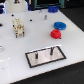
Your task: Insert the blue gear onto the right peg, followed by the red gear
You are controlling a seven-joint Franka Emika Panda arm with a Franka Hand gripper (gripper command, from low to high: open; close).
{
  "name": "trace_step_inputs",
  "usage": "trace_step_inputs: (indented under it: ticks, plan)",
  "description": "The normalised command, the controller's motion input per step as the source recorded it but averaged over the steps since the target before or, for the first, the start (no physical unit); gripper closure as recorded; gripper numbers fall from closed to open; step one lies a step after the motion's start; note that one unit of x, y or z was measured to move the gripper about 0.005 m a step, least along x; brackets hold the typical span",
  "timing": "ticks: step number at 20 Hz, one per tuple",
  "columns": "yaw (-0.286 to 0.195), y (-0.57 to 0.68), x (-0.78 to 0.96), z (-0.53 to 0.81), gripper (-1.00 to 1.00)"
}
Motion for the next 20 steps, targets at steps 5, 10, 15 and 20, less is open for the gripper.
trace_step_inputs:
  ticks: [5, 10, 15, 20]
  plan:
    - [0.000, 0.70, -0.55, -0.04, -1.00]
    - [0.000, 0.73, -0.51, -0.03, -1.00]
    - [0.000, 0.69, -0.45, -0.19, -1.00]
    - [0.000, 0.62, -0.38, -0.36, -1.00]
